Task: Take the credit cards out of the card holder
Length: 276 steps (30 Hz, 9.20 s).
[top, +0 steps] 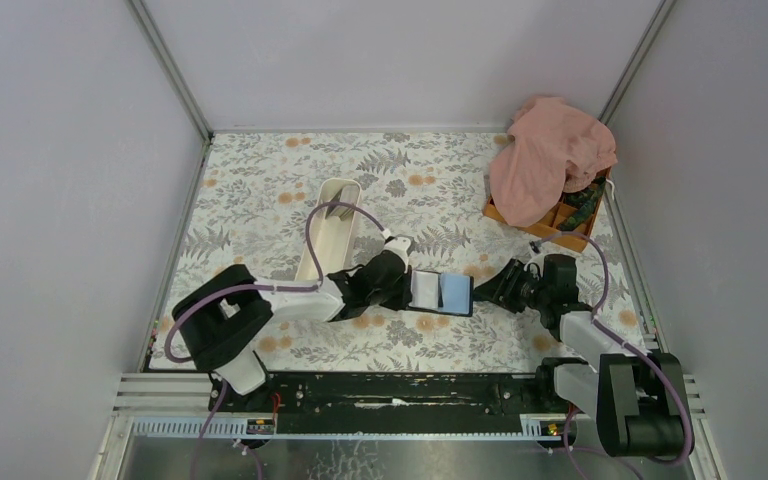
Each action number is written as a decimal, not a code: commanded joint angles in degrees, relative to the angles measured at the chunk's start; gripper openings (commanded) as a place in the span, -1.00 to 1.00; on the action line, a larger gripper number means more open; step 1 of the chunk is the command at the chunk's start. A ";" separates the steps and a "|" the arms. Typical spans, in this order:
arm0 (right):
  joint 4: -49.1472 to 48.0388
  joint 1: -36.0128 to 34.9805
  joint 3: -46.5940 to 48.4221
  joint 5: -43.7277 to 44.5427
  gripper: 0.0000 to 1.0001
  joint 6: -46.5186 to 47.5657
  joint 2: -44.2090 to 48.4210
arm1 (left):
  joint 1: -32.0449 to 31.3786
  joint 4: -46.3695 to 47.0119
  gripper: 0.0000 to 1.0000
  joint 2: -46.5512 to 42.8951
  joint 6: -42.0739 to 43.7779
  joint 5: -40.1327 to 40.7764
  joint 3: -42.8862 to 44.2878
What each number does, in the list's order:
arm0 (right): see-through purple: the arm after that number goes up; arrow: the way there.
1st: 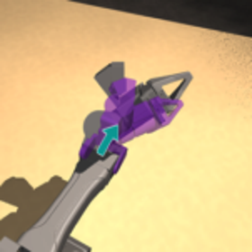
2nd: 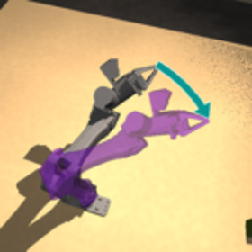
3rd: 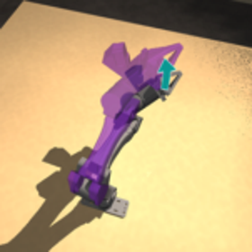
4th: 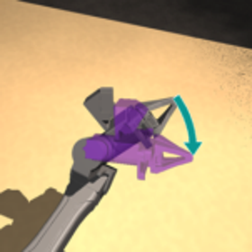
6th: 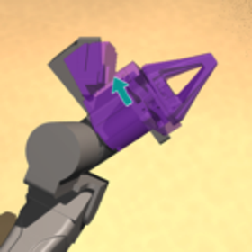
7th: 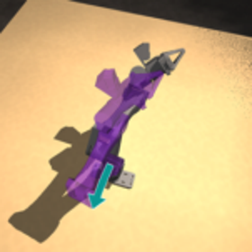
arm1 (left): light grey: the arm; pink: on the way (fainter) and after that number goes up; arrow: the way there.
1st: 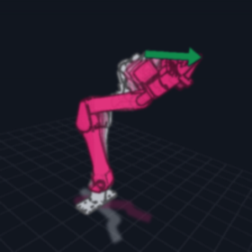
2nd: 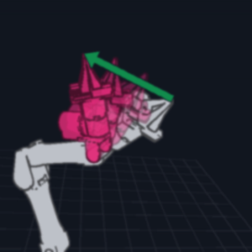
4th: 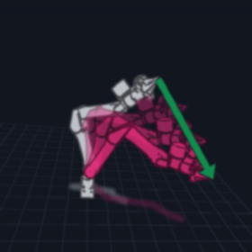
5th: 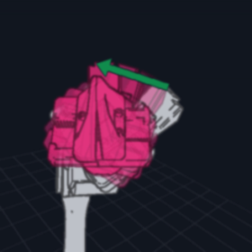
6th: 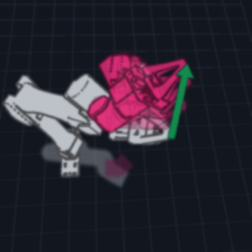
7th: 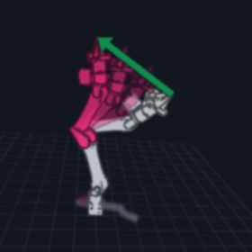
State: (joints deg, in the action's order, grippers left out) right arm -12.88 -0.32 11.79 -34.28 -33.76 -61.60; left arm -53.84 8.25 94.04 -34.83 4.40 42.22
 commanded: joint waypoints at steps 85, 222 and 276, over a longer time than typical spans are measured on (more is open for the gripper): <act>-20.20 -17.89 3.45 0.00 -0.38 -7.68 -17.23 | 7.15 20.23 -0.69 11.60 -0.22 -22.71 -7.45; -26.56 -17.00 10.09 -3.90 0.18 -10.23 -24.46 | 5.57 15.37 -0.83 20.43 1.98 -19.51 3.52; -23.51 -11.11 5.49 -7.62 0.10 -6.14 -20.37 | 7.03 34.44 -0.95 19.94 -11.27 -31.81 4.54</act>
State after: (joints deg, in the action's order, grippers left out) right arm -31.42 -11.73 17.72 -39.22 -38.63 -81.19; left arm -46.52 38.09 112.71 -44.91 -25.52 45.52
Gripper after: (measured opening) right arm 0.556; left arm 0.032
